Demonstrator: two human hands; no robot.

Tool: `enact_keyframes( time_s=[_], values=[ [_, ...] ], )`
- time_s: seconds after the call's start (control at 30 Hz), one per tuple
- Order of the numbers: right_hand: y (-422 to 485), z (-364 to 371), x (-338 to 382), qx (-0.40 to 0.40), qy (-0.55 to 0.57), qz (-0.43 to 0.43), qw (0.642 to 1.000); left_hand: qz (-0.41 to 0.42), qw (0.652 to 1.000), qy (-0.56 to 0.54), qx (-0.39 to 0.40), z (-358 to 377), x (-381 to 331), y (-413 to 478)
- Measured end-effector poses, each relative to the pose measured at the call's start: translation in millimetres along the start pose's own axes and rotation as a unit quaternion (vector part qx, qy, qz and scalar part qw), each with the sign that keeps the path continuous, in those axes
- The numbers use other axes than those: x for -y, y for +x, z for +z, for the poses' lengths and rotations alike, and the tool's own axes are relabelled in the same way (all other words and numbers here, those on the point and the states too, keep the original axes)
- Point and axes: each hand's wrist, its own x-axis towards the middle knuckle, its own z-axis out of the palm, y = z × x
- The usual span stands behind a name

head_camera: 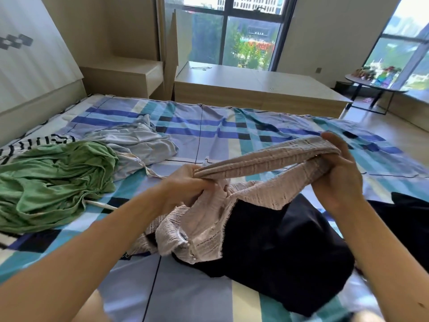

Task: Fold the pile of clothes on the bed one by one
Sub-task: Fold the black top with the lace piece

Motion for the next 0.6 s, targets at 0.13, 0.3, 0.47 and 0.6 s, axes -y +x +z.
enact_keyframes(
  time_s=[0.13,0.3,0.47,0.6],
  values=[
    [4,-24,1,-0.062,0.043,0.001,0.997,-0.012,0.999,-0.031,0.039,6,17,2],
    [19,-78,11,-0.187,-0.171,0.067,0.965,-0.041,0.995,-0.071,-0.053,-1,28,0],
    [6,-65,-7,-0.150,-0.486,-0.003,0.861,0.037,0.991,-0.108,-0.070,16,2,-4],
    [-33,6,-19,0.286,-0.479,0.148,0.817,0.120,0.988,-0.097,-0.028,46,-31,-11]
  ],
)
